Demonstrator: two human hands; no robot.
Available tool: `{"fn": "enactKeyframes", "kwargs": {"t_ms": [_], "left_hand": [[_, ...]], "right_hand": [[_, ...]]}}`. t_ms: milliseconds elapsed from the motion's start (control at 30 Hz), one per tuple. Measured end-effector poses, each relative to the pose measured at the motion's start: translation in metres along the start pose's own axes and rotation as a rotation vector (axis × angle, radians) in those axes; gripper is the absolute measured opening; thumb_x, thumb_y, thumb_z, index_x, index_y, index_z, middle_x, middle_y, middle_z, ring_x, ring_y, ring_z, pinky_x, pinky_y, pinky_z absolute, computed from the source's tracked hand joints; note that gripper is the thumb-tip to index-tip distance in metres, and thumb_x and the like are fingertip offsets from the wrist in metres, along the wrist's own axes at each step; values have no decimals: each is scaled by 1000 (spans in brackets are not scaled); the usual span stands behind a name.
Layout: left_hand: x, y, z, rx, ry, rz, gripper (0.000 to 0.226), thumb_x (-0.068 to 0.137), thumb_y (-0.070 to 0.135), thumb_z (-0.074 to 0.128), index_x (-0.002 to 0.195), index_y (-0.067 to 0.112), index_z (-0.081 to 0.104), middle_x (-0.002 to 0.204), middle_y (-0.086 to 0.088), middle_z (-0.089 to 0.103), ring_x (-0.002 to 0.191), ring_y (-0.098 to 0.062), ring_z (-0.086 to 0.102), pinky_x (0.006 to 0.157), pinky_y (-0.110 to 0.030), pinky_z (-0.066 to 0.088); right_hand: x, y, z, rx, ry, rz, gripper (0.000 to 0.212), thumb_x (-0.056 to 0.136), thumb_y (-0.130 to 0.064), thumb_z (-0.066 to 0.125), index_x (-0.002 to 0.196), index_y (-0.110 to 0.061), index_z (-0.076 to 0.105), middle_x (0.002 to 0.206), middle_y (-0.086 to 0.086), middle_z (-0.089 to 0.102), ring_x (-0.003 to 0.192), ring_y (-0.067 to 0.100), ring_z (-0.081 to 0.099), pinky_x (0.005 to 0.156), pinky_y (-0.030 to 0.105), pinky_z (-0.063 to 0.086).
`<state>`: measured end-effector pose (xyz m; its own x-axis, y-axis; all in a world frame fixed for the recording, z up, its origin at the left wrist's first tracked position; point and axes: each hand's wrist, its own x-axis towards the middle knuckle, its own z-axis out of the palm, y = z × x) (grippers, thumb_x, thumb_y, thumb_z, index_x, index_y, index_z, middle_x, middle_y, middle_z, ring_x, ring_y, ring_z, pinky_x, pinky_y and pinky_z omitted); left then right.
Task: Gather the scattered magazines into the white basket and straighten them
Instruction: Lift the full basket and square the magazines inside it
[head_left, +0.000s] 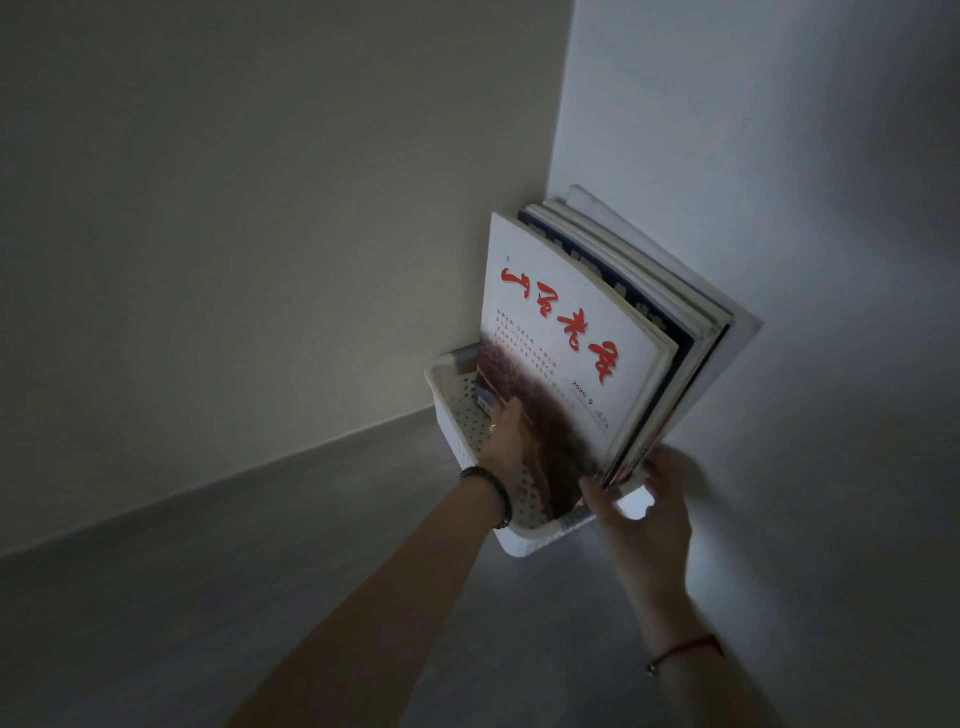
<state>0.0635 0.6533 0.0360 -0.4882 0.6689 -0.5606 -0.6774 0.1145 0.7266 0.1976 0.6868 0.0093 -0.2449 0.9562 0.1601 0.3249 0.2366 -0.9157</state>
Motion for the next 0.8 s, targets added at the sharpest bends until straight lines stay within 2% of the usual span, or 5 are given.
{"fn": "enactKeyframes", "kwargs": {"t_ms": [100, 367, 433, 600, 800], "left_hand": [[-5, -1, 15, -59, -146, -212, 69, 85, 65, 26, 102, 7, 60, 85, -17, 71, 78, -22, 69, 67, -24, 54], [-2, -4, 15, -92, -229, -211, 69, 83, 64, 36, 96, -1, 59, 57, -16, 53, 69, -34, 68, 77, -28, 57], [-5, 6, 12, -105, -166, -149, 71, 87, 58, 35, 129, 2, 44, 146, -21, 16, 119, -42, 46, 99, -33, 42], [19, 43, -6, -131, 70, 114, 49, 90, 50, 37, 119, 15, 56, 123, -21, 56, 96, -43, 57, 95, -57, 38], [29, 67, -3, -127, 26, 23, 55, 84, 67, 22, 73, 19, 46, 60, -3, 41, 51, -18, 37, 46, -21, 44]], "right_hand": [[8, -3, 8, -44, 82, -33, 57, 66, -10, 80, 115, -1, 54, 113, 12, 61, 102, 21, 56, 81, 7, 30], [5, 6, 14, 48, 169, -16, 56, 67, -9, 80, 117, -1, 57, 116, 13, 62, 107, 26, 57, 84, 35, 47], [2, 8, 11, 85, 131, 26, 60, 67, -7, 79, 122, -3, 54, 123, 12, 58, 110, 24, 54, 82, 36, 47], [-12, 10, 7, 190, 70, 242, 69, 70, -12, 78, 131, -12, 45, 137, 8, 47, 118, 26, 52, 85, 31, 45], [-6, 4, 7, 103, -25, 232, 74, 67, -17, 81, 130, -15, 42, 119, -2, 50, 110, 19, 52, 95, 37, 46]]}}
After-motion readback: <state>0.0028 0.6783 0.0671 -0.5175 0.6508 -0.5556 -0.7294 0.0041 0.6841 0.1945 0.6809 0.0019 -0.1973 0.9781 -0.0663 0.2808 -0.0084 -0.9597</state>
